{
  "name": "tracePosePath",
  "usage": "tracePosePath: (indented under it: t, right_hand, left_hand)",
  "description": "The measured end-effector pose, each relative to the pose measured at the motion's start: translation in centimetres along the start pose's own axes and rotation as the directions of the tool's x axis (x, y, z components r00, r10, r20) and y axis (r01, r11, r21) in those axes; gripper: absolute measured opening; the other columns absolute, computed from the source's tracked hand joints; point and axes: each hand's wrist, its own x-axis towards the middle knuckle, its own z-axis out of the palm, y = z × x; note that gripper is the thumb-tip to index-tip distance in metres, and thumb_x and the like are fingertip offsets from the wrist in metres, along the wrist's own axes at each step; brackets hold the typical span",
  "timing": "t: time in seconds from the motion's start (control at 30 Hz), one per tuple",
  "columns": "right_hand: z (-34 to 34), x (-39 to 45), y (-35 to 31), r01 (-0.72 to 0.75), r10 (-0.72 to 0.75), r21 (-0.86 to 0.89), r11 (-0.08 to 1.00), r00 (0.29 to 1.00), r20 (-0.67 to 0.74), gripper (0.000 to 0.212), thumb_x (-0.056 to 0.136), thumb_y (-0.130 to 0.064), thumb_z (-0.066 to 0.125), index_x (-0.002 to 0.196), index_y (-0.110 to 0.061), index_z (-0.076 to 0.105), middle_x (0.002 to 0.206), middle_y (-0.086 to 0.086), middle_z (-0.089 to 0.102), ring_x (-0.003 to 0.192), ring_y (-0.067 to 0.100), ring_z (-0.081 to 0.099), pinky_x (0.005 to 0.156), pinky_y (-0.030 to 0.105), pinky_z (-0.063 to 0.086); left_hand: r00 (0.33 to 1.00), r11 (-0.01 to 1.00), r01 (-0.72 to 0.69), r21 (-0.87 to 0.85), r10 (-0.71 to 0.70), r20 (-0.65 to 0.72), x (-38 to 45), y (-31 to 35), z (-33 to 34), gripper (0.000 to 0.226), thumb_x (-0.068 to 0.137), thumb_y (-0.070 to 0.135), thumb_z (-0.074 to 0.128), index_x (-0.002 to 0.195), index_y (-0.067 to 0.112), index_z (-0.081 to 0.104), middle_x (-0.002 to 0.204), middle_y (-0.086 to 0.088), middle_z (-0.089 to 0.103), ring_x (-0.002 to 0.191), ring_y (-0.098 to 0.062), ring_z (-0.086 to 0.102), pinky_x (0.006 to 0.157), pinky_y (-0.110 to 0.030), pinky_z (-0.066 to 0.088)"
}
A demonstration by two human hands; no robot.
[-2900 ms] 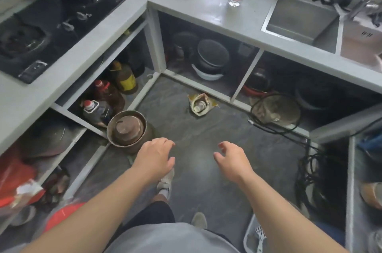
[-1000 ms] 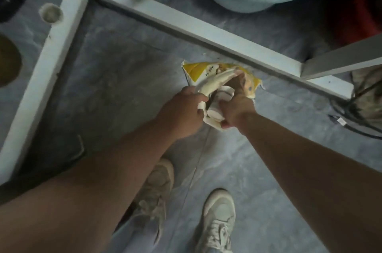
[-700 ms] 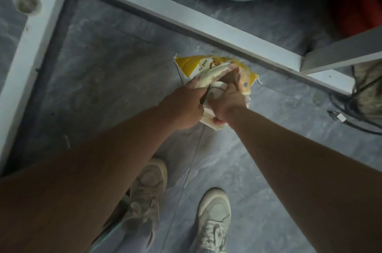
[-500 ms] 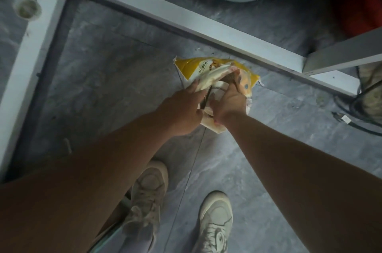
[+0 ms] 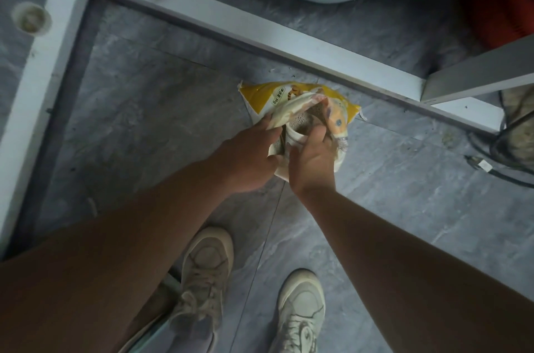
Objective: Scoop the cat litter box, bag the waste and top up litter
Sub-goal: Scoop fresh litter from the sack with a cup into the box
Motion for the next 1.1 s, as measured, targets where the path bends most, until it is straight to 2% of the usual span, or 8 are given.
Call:
tracePosePath:
  t: [0.17, 0.27, 0.43, 0.57, 0.73, 0.9, 1.1]
  right_hand:
    - [-0.3, -1.7, 0.6, -0.003, 0.006, 0.075, 0.997, 0.999, -0.035, 0.024, 0.098, -0.011, 0.053, 0.118, -0.004, 0.043, 0.136, 0.021, 0.044, 0.112, 0.039, 0.054, 0.093, 0.048, 0.048]
    - [-0.4, -2.4, 0.8, 0.038, -0.033, 0.084, 0.996, 0.998, -0.060, 0.023, 0.096, -0.011, 0.057, 0.114, -0.004, 0.045, 0.138, 0.021, 0.042, 0.110, 0.038, 0.055, 0.091, 0.049, 0.050]
    - [-0.6, -3.6, 0.8, 0.037, -0.031, 0.097, 0.995, 0.998, -0.059, 0.025, 0.095, -0.013, 0.061, 0.113, -0.005, 0.045, 0.145, 0.016, 0.039, 0.112, 0.036, 0.056, 0.093, 0.043, 0.050]
    - [-0.9, -3.0, 0.6, 0.066, -0.060, 0.075, 0.995, 0.995, -0.074, 0.031, 0.094, -0.015, 0.065, 0.117, -0.005, 0.046, 0.133, 0.017, 0.047, 0.109, 0.032, 0.057, 0.085, 0.030, 0.045]
    - [-1.4, -2.5, 0.0, 0.076, -0.073, 0.034, 0.997, 0.994, -0.077, 0.045, 0.090, -0.023, 0.067, 0.126, -0.007, 0.045, 0.131, 0.015, 0.049, 0.115, 0.031, 0.054, 0.091, 0.033, 0.046]
    - [-2.5, -1.4, -0.9, -0.012, 0.017, -0.121, 0.993, 0.999, 0.038, 0.043, 0.089, -0.034, 0.063, 0.114, -0.005, 0.044, 0.118, 0.020, 0.055, 0.107, 0.037, 0.057, 0.084, 0.036, 0.046]
    - [-2.7, 1.4, -3.2, -0.134, 0.196, -0.286, 0.949, 0.960, 0.201, 0.060, 0.087, -0.040, 0.068, 0.129, -0.004, 0.045, 0.131, 0.016, 0.060, 0.124, 0.034, 0.056, 0.099, 0.037, 0.047]
  left_hand:
    - [1.000, 1.000, -0.002, 0.012, 0.002, 0.002, 0.1, -0.2, 0.3, 0.069, 0.101, 0.033, 0.052, 0.161, 0.025, 0.019, 0.170, 0.009, -0.008, 0.154, -0.022, 0.020, 0.118, -0.051, 0.032]
    - [1.000, 1.000, -0.015, 0.011, 0.015, 0.000, 0.2, -0.5, 0.5, 0.070, 0.099, 0.034, 0.054, 0.160, 0.026, 0.020, 0.170, 0.008, -0.007, 0.149, -0.023, 0.033, 0.115, -0.052, 0.035]
    - [1.000, 1.000, 0.012, 0.020, -0.013, 0.008, 0.1, -0.3, 0.5, 0.069, 0.100, 0.033, 0.054, 0.160, 0.026, 0.021, 0.170, 0.009, -0.007, 0.147, -0.022, 0.036, 0.116, -0.051, 0.034]
    - [1.000, 1.000, 0.006, 0.014, -0.007, 0.005, 0.1, -0.4, 0.7, 0.070, 0.099, 0.033, 0.054, 0.160, 0.027, 0.020, 0.170, 0.009, -0.007, 0.146, -0.021, 0.037, 0.116, -0.051, 0.035]
    - [1.000, 1.000, -0.008, 0.017, 0.007, 0.014, 0.1, -0.5, 0.5, 0.069, 0.101, 0.031, 0.052, 0.161, 0.027, 0.019, 0.170, 0.009, -0.008, 0.145, -0.023, 0.039, 0.115, -0.052, 0.035]
    - [1.000, 1.000, -0.024, 0.010, 0.024, -0.008, 0.1, -0.6, 0.5, 0.068, 0.101, 0.027, 0.051, 0.161, 0.025, 0.018, 0.170, 0.006, -0.006, 0.154, -0.022, 0.022, 0.118, -0.051, 0.033]
    - [0.999, 0.998, -0.021, 0.058, 0.023, -0.028, -0.2, -0.3, 0.8, 0.067, 0.102, 0.026, 0.049, 0.161, 0.022, 0.018, 0.171, 0.005, -0.008, 0.154, -0.024, 0.019, 0.118, -0.050, 0.032]
